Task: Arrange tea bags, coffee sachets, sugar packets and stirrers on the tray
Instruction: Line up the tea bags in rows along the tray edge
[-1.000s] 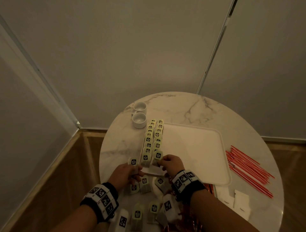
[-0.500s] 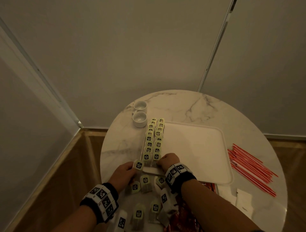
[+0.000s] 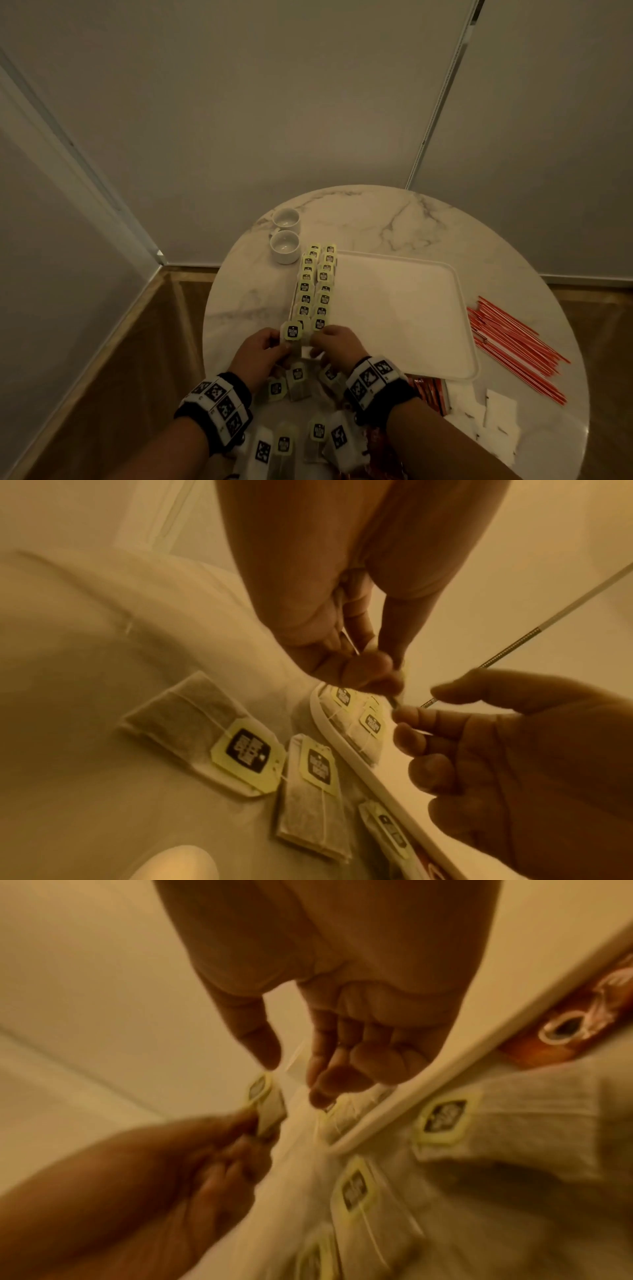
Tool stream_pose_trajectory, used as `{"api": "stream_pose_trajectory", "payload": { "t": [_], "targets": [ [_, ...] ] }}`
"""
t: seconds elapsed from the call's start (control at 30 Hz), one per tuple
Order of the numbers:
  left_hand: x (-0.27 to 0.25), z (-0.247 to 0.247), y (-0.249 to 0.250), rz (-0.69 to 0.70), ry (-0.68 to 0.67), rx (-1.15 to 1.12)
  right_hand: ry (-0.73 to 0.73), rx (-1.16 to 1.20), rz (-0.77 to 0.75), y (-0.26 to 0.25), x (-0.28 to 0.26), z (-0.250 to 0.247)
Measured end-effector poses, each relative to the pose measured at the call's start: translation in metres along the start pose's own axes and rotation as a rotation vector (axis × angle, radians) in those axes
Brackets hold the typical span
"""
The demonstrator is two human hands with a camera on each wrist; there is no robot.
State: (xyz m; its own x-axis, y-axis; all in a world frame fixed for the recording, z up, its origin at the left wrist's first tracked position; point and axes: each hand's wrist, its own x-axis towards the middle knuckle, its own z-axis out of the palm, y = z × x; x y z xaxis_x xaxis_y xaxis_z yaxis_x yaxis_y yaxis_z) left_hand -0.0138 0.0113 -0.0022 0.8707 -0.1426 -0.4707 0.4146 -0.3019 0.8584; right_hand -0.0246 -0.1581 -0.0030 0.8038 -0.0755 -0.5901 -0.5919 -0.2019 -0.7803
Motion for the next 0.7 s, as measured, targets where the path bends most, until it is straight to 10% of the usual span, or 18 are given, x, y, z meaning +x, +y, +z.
{"api": "stream_pose_trajectory", "payload": {
  "t": [0.2,0.47,0.7],
  "targets": [
    [0.009,0.007,-0.004,0.07,-0.075,0.166,0.012,-0.03,-0.137,0.013,-0.008,0.01],
    [0.014,0.01,-0.013,0.371,-0.081,1.174,0.067,-0.594,-0.305,0.014,-0.012,0.002],
    [0.01,0.01,-0.014,0.357,-0.142,1.268,-0.046,-0.842,-0.295,0.027,-0.011,0.015]
  ]
}}
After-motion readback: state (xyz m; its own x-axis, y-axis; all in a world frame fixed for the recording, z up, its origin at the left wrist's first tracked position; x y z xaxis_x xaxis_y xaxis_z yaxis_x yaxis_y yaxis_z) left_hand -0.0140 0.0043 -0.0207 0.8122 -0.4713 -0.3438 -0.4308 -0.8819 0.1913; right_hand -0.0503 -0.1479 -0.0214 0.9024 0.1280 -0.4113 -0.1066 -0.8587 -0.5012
